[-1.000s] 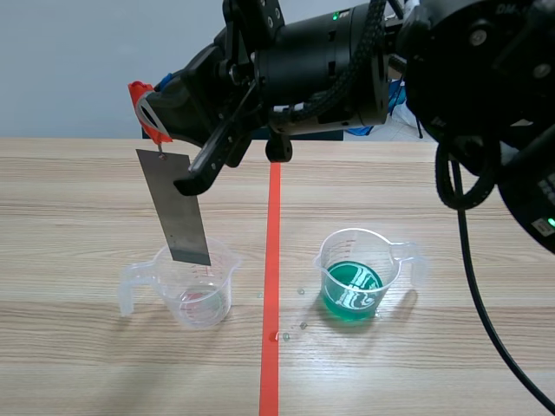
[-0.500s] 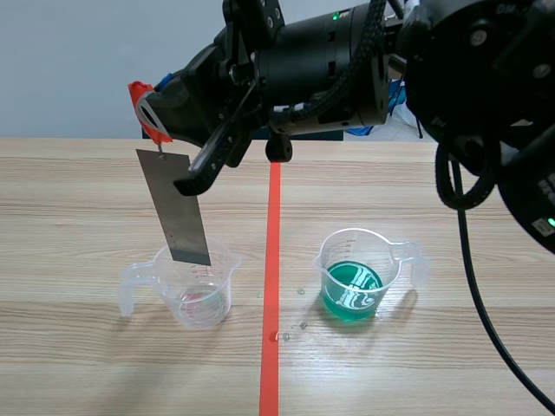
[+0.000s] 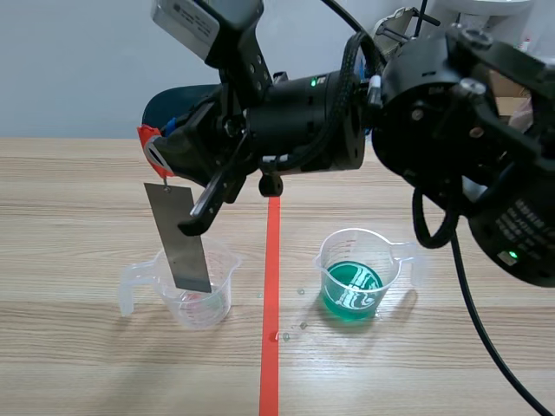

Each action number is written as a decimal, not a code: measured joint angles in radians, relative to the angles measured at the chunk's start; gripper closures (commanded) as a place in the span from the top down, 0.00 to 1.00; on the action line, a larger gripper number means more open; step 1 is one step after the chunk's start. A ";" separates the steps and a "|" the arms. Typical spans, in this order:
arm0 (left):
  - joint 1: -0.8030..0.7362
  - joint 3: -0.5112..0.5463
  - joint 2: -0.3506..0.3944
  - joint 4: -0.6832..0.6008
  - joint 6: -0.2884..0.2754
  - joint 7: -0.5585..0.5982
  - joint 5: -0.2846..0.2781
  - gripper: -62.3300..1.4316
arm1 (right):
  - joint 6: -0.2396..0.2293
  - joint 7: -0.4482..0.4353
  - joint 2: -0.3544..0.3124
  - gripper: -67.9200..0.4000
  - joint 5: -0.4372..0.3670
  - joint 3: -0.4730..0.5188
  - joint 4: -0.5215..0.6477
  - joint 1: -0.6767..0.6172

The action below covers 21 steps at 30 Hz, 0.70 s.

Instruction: Do the redox reaction experiment

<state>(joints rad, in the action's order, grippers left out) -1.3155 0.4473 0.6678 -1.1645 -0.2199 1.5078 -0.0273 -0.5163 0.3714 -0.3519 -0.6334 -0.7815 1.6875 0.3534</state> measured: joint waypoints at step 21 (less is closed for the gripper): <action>0.000 0.000 0.000 0.000 0.000 0.000 0.000 1.00 | -0.003 -0.147 0.031 0.02 0.246 -0.067 -0.147 -0.003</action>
<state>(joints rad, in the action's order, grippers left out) -1.3155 0.4473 0.6678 -1.1645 -0.2199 1.5078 -0.0273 -0.5194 0.2241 -0.3214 -0.3878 -0.8482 1.5406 0.3500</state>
